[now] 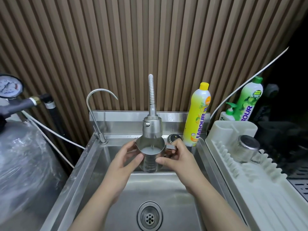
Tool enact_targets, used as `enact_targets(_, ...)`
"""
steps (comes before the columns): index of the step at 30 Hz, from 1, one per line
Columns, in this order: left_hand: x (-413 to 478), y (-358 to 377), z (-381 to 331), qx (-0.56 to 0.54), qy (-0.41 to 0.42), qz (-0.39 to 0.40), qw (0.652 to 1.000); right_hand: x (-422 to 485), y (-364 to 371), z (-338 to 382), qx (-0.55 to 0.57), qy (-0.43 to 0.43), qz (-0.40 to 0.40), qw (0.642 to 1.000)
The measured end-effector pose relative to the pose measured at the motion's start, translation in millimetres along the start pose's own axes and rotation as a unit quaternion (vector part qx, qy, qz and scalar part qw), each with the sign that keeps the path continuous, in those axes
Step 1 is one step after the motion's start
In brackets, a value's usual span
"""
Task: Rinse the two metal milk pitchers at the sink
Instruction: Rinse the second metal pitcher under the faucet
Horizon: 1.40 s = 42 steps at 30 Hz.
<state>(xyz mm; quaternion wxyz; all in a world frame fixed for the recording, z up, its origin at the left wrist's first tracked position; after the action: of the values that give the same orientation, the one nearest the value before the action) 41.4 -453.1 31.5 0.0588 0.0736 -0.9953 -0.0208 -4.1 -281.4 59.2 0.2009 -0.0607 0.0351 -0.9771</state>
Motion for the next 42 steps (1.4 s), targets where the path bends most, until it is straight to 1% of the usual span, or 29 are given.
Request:
enact_targets(14,0.9,7.3,21.8,-0.022,-0.037,0.034,0.999,-1.1,-2.3,-35.0,0.033,0.058,-0.018,0.998)
enact_targets(19,2.3,8.8,30.5,-0.019,-0.057,0.029,0.998,-0.3,-5.0,-44.2,0.031,0.074,-0.028,0.996)
enact_targets(25,3.2,8.8,33.9,-0.016,-0.070,0.017,0.997,3.1,-5.1,-48.4,0.025,0.080,-0.021,0.996)
enact_targets(35,4.7,9.7,19.4,-0.022,-0.047,0.014,0.999,7.5,-5.7,-39.6,0.022,0.067,-0.027,0.997)
enact_targets(42,8.6,7.1,9.2,-0.042,-0.023,0.016,0.999,6.3,-7.5,-16.7,0.016,0.031,-0.020,0.999)
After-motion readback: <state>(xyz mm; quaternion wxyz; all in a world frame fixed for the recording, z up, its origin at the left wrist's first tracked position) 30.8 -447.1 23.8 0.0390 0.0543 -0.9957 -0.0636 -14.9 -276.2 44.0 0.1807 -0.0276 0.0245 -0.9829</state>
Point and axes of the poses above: each hand's wrist, its own x-axis towards the middle knuckle, its own y-axis out of the palm, z = x × y, the point moved 7 cm from there along x, towards the middle knuckle, and after that the axes turned 3 degrees about z, right-handed, at the moved point
